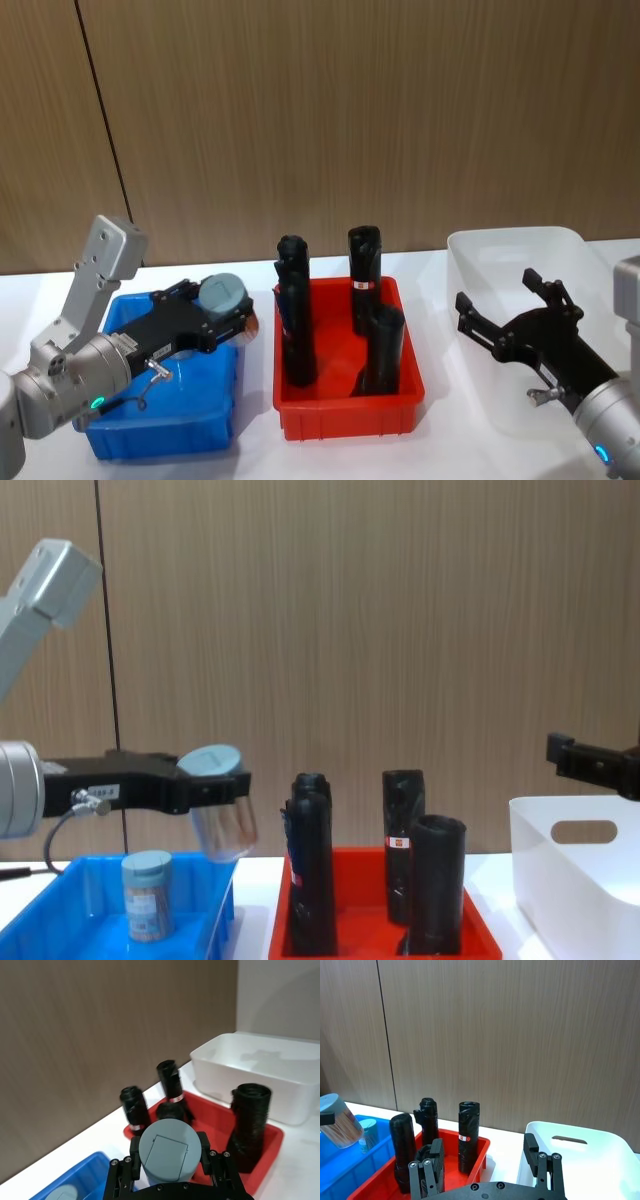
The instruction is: Pick the cotton swabs from the blue box and place them into the white box.
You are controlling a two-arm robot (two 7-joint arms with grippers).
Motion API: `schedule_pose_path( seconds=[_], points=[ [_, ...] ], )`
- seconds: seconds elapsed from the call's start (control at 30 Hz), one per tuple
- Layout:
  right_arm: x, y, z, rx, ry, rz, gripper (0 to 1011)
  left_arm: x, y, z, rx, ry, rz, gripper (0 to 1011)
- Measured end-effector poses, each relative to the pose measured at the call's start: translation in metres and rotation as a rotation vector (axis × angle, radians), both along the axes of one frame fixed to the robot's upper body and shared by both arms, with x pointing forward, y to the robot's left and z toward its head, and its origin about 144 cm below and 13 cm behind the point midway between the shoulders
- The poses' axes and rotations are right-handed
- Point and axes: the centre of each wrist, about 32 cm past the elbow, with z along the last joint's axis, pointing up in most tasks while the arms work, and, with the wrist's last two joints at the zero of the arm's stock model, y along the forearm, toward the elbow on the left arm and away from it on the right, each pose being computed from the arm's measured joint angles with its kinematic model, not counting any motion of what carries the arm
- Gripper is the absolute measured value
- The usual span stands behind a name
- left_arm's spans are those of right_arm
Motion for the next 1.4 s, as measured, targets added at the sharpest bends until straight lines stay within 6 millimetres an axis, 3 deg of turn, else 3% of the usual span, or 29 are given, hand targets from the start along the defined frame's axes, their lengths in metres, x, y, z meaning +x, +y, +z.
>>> schedule_pose_path(
  seconds=[1.1,1.4],
  points=[
    [0.0,0.0,0.0,0.0,0.0,0.0,1002,0.023,-0.006,0.009,-0.08,-0.031,-0.525,670],
    [0.0,0.0,0.0,0.0,0.0,0.0,1002,0.026,-0.007,0.007,-0.086,-0.017,-0.582,670]
  ],
)
